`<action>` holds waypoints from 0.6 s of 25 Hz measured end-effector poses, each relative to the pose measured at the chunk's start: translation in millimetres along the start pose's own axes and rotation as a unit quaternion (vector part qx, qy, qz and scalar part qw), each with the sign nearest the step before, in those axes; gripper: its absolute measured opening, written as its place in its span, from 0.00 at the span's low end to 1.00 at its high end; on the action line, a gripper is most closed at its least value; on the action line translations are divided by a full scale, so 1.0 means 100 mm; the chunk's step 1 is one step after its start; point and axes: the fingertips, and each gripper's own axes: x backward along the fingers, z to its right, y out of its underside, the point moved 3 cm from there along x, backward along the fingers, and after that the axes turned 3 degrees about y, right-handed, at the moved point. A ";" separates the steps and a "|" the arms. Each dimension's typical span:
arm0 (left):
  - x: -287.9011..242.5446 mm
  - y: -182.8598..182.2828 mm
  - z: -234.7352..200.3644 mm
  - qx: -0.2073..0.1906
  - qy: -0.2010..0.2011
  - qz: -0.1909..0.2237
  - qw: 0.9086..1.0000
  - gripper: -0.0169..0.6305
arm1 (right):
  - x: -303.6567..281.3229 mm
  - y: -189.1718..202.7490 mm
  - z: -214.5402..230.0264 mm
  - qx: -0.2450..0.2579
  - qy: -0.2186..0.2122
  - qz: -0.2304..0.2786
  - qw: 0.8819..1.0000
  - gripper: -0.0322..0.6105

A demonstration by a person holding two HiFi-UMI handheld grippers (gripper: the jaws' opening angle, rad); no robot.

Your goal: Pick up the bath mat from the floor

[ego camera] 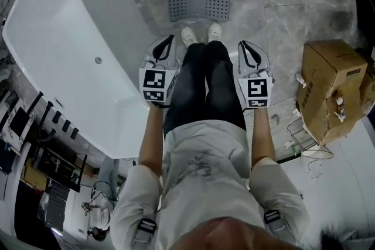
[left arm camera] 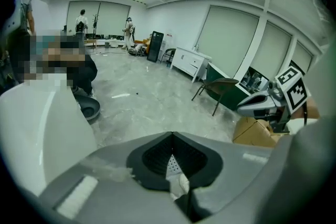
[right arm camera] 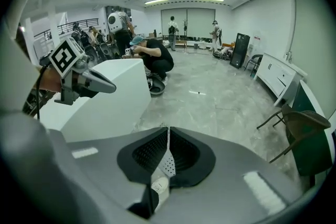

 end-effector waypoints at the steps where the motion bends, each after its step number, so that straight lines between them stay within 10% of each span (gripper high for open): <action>1: -0.06 0.04 -0.02 0.002 -0.001 -0.002 1.000 0.03 | -0.06 0.05 0.01 -0.001 -0.002 -0.003 1.000 0.07; 15: -0.81 0.53 -0.07 0.040 -0.015 -0.034 0.999 0.04 | -0.78 0.74 0.17 -0.023 -0.010 -0.040 0.999 0.09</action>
